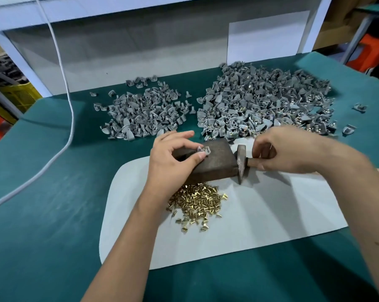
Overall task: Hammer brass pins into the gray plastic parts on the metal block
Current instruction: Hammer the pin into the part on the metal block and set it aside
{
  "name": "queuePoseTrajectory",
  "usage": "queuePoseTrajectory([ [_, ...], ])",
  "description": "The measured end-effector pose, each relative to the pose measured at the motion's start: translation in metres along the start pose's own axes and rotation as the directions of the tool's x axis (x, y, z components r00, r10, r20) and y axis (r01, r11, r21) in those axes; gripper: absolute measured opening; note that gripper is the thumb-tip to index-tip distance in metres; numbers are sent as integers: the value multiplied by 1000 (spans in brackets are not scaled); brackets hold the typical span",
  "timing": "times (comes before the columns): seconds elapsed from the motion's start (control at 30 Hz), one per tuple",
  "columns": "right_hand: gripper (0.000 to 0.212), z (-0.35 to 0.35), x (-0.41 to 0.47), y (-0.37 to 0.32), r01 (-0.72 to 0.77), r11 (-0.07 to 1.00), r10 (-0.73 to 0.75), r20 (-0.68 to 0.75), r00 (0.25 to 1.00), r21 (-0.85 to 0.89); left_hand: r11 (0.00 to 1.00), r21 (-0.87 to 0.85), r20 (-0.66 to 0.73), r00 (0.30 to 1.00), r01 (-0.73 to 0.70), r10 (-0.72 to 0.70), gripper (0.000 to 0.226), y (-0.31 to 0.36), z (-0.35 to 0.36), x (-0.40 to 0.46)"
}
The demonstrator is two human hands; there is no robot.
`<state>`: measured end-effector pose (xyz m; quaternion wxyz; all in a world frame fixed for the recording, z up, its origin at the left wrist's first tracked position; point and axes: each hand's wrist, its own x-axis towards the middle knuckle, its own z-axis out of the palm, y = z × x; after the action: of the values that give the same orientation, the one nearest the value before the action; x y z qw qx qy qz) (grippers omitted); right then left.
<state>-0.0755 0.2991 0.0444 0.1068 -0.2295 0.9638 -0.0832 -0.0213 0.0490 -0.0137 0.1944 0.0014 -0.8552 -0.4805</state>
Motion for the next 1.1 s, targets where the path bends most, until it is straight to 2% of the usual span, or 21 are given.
queuePoseTrajectory([
  [0.23,23,10,3,3,30,999,-30,9,1000,-37,997,-52,47,998,53,-51,16,1,-8,0],
  [0.4,14,-6,0,0,65,955,-31,-120,992,290,991,-100,71,994,87,-80,12,-1,-8,1],
  [0.5,19,-6,2,-21,159,906,-56,-262,964,393,986,-137,91,993,93,-81,11,-3,-7,1],
  [0.57,9,1,2,-38,204,875,-88,-270,959,439,985,-147,101,992,88,-74,12,-2,-7,0],
  [0.63,5,5,3,-48,251,893,-159,-260,952,374,992,-112,101,994,58,-47,14,0,-8,0],
  [0.7,23,-1,2,-52,279,921,-194,-300,934,273,998,-60,95,995,10,-5,17,2,-8,1],
  [0.77,31,-9,0,-53,320,911,-186,-434,882,260,999,-33,92,996,-9,12,16,2,-9,2],
  [0.83,30,-10,0,-54,357,896,-152,-573,805,264,999,-34,87,996,2,1,16,1,-8,2],
  [0.87,26,-7,1,-57,347,907,-151,-584,798,239,999,-44,84,996,11,-7,16,0,-8,2],
  [0.9,23,-3,2,-61,316,926,-161,-541,826,207,998,-55,82,997,16,-11,16,0,-7,2],
  [0.97,25,7,6,-66,216,969,-162,-357,920,118,997,-75,88,996,23,-16,15,0,-6,2],
  [1.0,28,7,7,-66,196,977,-161,-307,938,84,996,-84,90,996,29,-21,15,1,-6,1],
  [1.07,26,-1,7,-64,213,974,-177,-335,925,76,995,-87,88,995,43,-36,15,1,-6,1],
  [1.1,25,-5,5,-63,248,964,-189,-413,891,93,996,-80,87,995,50,-43,14,2,-6,1],
])
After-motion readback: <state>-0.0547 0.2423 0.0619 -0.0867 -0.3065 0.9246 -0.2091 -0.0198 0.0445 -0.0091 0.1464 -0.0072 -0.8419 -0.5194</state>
